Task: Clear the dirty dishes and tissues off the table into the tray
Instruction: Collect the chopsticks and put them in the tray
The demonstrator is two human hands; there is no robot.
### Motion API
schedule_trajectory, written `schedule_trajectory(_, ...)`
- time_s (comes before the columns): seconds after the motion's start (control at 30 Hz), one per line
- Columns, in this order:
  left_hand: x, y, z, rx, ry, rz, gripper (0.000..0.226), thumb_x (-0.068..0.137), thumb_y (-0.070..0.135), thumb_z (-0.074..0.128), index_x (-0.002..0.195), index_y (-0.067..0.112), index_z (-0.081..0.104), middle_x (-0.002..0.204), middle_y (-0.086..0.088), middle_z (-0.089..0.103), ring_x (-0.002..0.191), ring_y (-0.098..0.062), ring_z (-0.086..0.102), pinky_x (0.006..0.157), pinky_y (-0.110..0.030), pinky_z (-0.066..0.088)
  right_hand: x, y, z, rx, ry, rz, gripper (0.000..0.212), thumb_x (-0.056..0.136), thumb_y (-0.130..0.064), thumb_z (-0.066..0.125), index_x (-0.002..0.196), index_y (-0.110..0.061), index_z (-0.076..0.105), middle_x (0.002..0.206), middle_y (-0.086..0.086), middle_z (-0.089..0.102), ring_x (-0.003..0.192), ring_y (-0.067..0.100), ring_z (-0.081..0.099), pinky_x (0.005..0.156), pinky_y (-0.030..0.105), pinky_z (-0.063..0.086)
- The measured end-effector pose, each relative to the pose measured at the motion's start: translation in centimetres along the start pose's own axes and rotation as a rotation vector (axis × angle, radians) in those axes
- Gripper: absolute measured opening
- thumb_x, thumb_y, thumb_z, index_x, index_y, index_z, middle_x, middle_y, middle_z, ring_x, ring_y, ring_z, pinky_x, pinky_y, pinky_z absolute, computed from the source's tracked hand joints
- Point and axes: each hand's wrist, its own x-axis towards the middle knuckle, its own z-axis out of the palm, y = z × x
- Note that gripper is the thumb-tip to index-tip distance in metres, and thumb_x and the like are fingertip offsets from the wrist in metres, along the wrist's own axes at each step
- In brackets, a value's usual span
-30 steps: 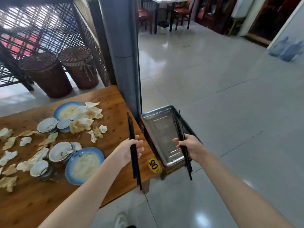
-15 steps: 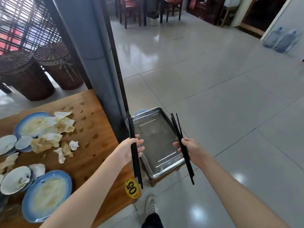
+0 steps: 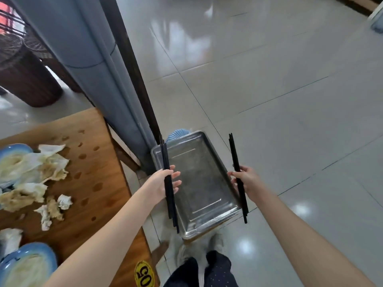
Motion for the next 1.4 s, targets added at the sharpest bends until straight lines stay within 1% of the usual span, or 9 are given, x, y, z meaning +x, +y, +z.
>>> schedule_trajectory(0.17, 3.7, 1.1, 1.1, -0.032, 0.089, -0.01, 0.03, 0.101, 0.013, 0.046, 0.129, 0.013, 0.054, 0.094, -0.005, 0.063, 0.072, -0.022, 0.06, 0.068, -0.033, 0.049, 5.9, -0.9, -0.2, -0.109, 0.014, 0.089, 0.033, 0.088, 0.006, 0.056, 0.117, -0.007, 0.052, 0.091, 0.013, 0.063, 0.057, 0.014, 0.053, 0.053, 0.028, 0.043)
schedule_trajectory(0.4, 8.8, 1.1, 2.1, -0.097, 0.177, -0.011, 0.022, 0.1, 0.012, 0.043, 0.118, 0.016, 0.056, 0.093, -0.003, 0.063, 0.07, -0.02, 0.06, 0.068, -0.033, 0.047, 13.3, -0.6, 0.7, -0.255, -0.073, 0.199, 0.047, 0.088, 0.011, 0.055, 0.133, 0.001, 0.042, 0.092, 0.016, 0.054, 0.055, 0.017, 0.047, 0.047, 0.023, 0.038)
schedule_trajectory(0.57, 12.8, 0.2, 2.3, -0.128, 0.206, -0.037, 0.016, 0.099, 0.012, 0.045, 0.102, 0.021, 0.058, 0.088, -0.001, 0.063, 0.068, -0.02, 0.061, 0.062, -0.031, 0.046, 17.8, 1.1, 1.2, -0.441, -0.104, 0.151, 0.036, 0.087, 0.012, 0.054, 0.121, 0.004, 0.051, 0.074, 0.005, 0.053, 0.054, 0.016, 0.047, 0.04, 0.021, 0.039)
schedule_trajectory(0.77, 16.6, -1.6, 3.1, -0.134, 0.222, -0.063, 0.018, 0.099, 0.011, 0.044, 0.099, 0.021, 0.058, 0.084, -0.001, 0.063, 0.064, -0.02, 0.062, 0.06, -0.031, 0.044, 22.1, 4.1, 1.6, -0.557, -0.095, 0.15, 0.037, 0.085, 0.01, 0.058, 0.12, 0.0, 0.054, 0.088, 0.011, 0.059, 0.062, 0.016, 0.053, 0.041, 0.017, 0.041)
schedule_trajectory(0.87, 18.3, -2.5, 3.5, -0.136, 0.224, -0.08, 0.017, 0.099, 0.011, 0.044, 0.1, 0.021, 0.058, 0.084, -0.001, 0.063, 0.062, -0.019, 0.062, 0.059, -0.031, 0.043, 23.8, 5.5, 1.9, -0.652, -0.08, 0.097, 0.038, 0.081, 0.008, 0.062, 0.118, 0.0, 0.056, 0.098, 0.012, 0.062, 0.081, 0.024, 0.061, 0.06, 0.027, 0.051)
schedule_trajectory(0.93, 19.2, -3.0, 3.6, -0.142, 0.222, -0.091, 0.017, 0.099, 0.011, 0.044, 0.1, 0.021, 0.058, 0.083, -0.001, 0.063, 0.062, -0.019, 0.062, 0.058, -0.031, 0.043, 24.8, 6.2, 1.9, -0.731, -0.074, 0.075, 0.038, 0.078, 0.008, 0.063, 0.114, 0.001, 0.058, 0.098, 0.01, 0.063, 0.09, 0.025, 0.062, 0.071, 0.031, 0.051)
schedule_trajectory(1.1, 21.3, -4.2, 3.3, -0.181, 0.223, -0.122, 0.017, 0.099, 0.009, 0.044, 0.1, 0.019, 0.058, 0.078, -0.001, 0.063, 0.057, -0.018, 0.063, 0.056, -0.032, 0.043, 26.8, 8.1, 1.7, -0.921, -0.066, 0.041, 0.03, 0.079, 0.006, 0.055, 0.107, -0.003, 0.057, 0.09, 0.005, 0.059, 0.082, 0.021, 0.056, 0.065, 0.027, 0.04)
schedule_trajectory(1.3, 22.9, -5.3, 2.7, -0.218, 0.243, -0.135, 0.016, 0.099, 0.009, 0.046, 0.101, 0.018, 0.059, 0.074, 0.0, 0.065, 0.058, -0.019, 0.064, 0.059, -0.032, 0.042, 28.0, 9.6, 2.2, -1.014, -0.024, -0.029, 0.029, 0.08, 0.01, 0.048, 0.106, -0.005, 0.05, 0.089, 0.005, 0.052, 0.084, 0.027, 0.054, 0.068, 0.032, 0.043)
schedule_trajectory(1.4, 23.1, -5.3, 2.8, -0.235, 0.234, -0.138, 0.015, 0.099, 0.01, 0.046, 0.103, 0.017, 0.059, 0.07, 0.0, 0.065, 0.057, -0.019, 0.063, 0.06, -0.032, 0.041, 28.7, 10.0, 2.5, -1.082, -0.022, -0.06, 0.023, 0.085, 0.008, 0.047, 0.105, -0.003, 0.047, 0.088, 0.011, 0.055, 0.08, 0.031, 0.056, 0.068, 0.041, 0.051)
